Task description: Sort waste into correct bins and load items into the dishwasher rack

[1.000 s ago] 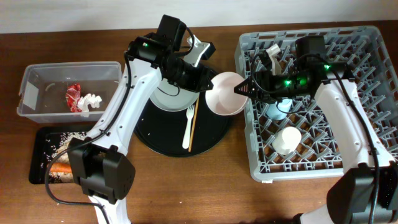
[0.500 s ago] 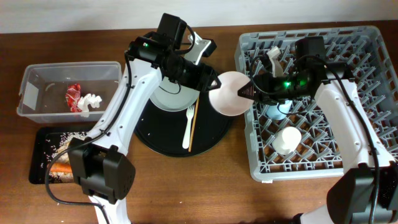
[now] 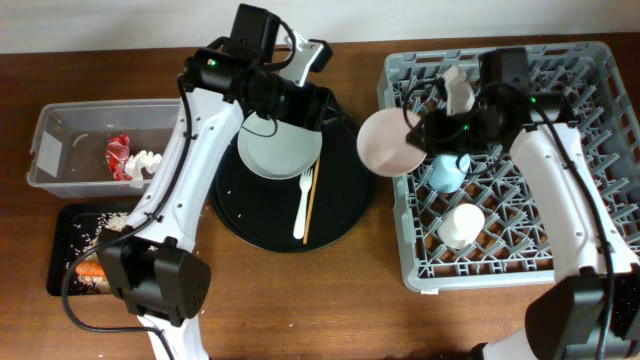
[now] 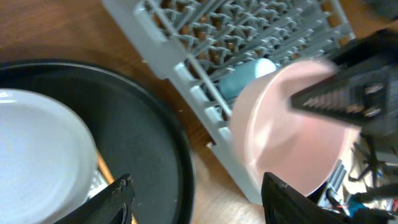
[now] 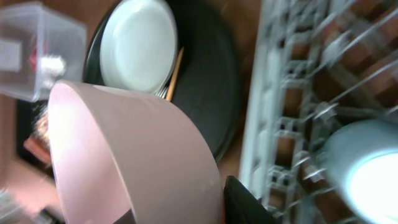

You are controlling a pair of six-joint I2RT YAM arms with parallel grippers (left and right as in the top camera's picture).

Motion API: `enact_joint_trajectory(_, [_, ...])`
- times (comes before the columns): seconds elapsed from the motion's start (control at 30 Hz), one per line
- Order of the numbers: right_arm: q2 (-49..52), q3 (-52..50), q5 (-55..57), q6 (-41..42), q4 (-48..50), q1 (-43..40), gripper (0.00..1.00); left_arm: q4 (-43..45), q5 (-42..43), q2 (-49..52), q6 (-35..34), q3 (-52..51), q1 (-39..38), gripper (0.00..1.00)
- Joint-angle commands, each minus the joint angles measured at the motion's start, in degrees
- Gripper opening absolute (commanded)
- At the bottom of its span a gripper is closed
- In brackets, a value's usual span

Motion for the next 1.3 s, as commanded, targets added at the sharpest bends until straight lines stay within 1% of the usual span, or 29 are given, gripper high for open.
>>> enact_joint_trajectory(0.0, [0.0,10.9,19.0,2.8,-1.6,-0.1,0.24,-0.6,-2.2,-2.2,0.3,1.4,0.3,0.65])
enact_joint_trajectory(0.03, [0.0,14.4,26.6,2.8,-2.0,-0.1,0.23,-0.8,-2.2,-2.2,0.3,1.4,0.3,0.81])
enact_joint_trajectory(0.07, [-0.1,16.7,35.7,2.1,-1.7,-0.1,0.23,-1.0,-2.2,-2.2,0.3,1.4,0.4,0.99])
enact_joint_trajectory(0.17, [0.0,17.4,57.2,-1.4,2.6,-0.1,0.23,-1.0,-2.2,-2.2,0.3,1.4,0.4,0.99])
enact_joint_trajectory(0.2, [0.0,17.4,58.1,-2.2,2.3,-0.1,0.23,-1.0,-2.2,-2.2,0.3,1.4,0.4,0.99])
enact_joint_trajectory(0.3, [0.0,17.4,43.6,-2.2,-4.7,0.0,0.25,-1.0,-2.2,-2.2,0.3,1.4,0.4,0.99])
enact_joint_trajectory(0.33, [0.0,17.4,36.0,-2.2,-7.3,0.0,0.32,-1.0,-2.2,-2.2,0.3,1.4,0.4,0.99])
enact_joint_trajectory(0.37, [0.0,17.4,31.7,-2.2,-8.8,0.0,0.38,-1.0,-2.3,-2.2,0.3,1.4,0.4,0.99])
enact_joint_trajectory(0.43, [0.0,17.4,29.1,-2.2,-12.5,0.0,0.47,-1.0,-3.5,-2.1,0.3,1.3,0.4,0.99])
enact_joint_trajectory(0.47, [0.0,17.4,27.0,-2.2,-15.5,0.0,0.55,-1.5,-4.1,-2.1,0.3,0.4,0.2,0.99])
enact_joint_trajectory(0.5, [0.0,17.4,25.0,-2.2,-17.2,0.0,0.59,-2.1,-5.1,-2.1,0.3,0.0,0.0,0.99])
enact_joint_trajectory(0.53, [0.0,17.4,21.3,-2.2,-20.8,0.0,0.68,-2.8,-9.6,-2.0,0.3,-2.0,-0.9,0.99])
enact_joint_trajectory(0.6, [0.0,17.4,21.0,-2.2,-24.6,0.0,0.68,-2.9,-12.1,-2.0,0.2,-5.8,-2.2,0.99])
enact_joint_trajectory(0.63, [0.0,17.4,21.0,-2.2,-26.0,0.0,0.69,-2.3,-13.4,-2.0,-1.4,-8.1,-2.8,0.99])
enact_joint_trajectory(0.67, [0.0,17.4,21.0,-2.2,-27.3,0.0,0.69,-1.2,-16.2,-2.0,-5.0,-10.9,-3.4,0.99])
enact_joint_trajectory(0.7, [0.0,17.4,21.0,-2.2,-28.6,0.0,0.69,0.6,-18.3,-1.9,-7.7,-14.3,-3.8,0.99])
enact_joint_trajectory(0.73, [0.0,17.2,21.0,-2.2,-29.0,0.0,0.69,2.1,-18.2,-1.9,-8.8,-16.5,-4.0,0.96])
enact_joint_trajectory(0.77, [0.0,16.8,21.0,-2.2,-29.5,0.0,0.69,3.8,-18.2,-1.9,-10.2,-19.1,-4.2,0.89])
enact_joint_trajectory(0.8, [0.0,15.9,21.0,-2.2,-29.7,0.0,0.69,6.2,-18.0,-1.9,-11.9,-22.2,-4.6,0.69])
enact_joint_trajectory(0.83, [0.0,15.3,21.0,-2.2,-29.8,0.0,0.69,9.3,-18.0,-1.9,-14.2,-25.7,-5.5,0.68])
enact_joint_trajectory(0.87, [0.0,14.5,21.0,-2.2,-29.8,0.0,0.69,11.5,-17.9,-1.9,-14.8,-27.7,-6.1,0.68])
enact_joint_trajectory(0.93, [0.0,11.8,21.0,-2.2,-29.4,0.0,0.69,17.8,-14.0,-1.9,-14.8,-33.0,-8.9,0.68])
enact_joint_trajectory(0.97, [0.0,10.8,21.0,-2.2,-29.3,0.0,0.69,19.7,-13.7,-1.9,-14.8,-34.4,-10.1,0.68])
enact_joint_trajectory(1.0, [0.0,9.6,21.0,-2.2,-28.9,0.0,0.69,20.8,-13.7,-1.9,-14.8,-35.2,-11.0,0.68])
enact_joint_trajectory(1.03, [0.0,8.3,21.0,-2.2,-28.5,0.0,0.69,22.4,-14.5,-1.9,-16.4,-36.2,-12.2,0.67])
enact_joint_trajectory(1.07, [0.0,7.3,21.0,-2.2,-28.3,0.0,0.68,23.3,-18.7,-1.9,-21.0,-37.1,-13.1,0.61])
enact_joint_trajectory(1.1, [0.0,7.3,21.0,-2.2,-28.3,0.0,0.69,23.6,-20.8,-1.9,-22.4,-37.6,-13.2,0.59])
enact_joint_trajectory(1.27, [0.0,7.3,21.0,-2.2,-28.3,0.0,0.69,25.4,-21.3,-1.9,-22.5,-38.5,-13.2,0.60])
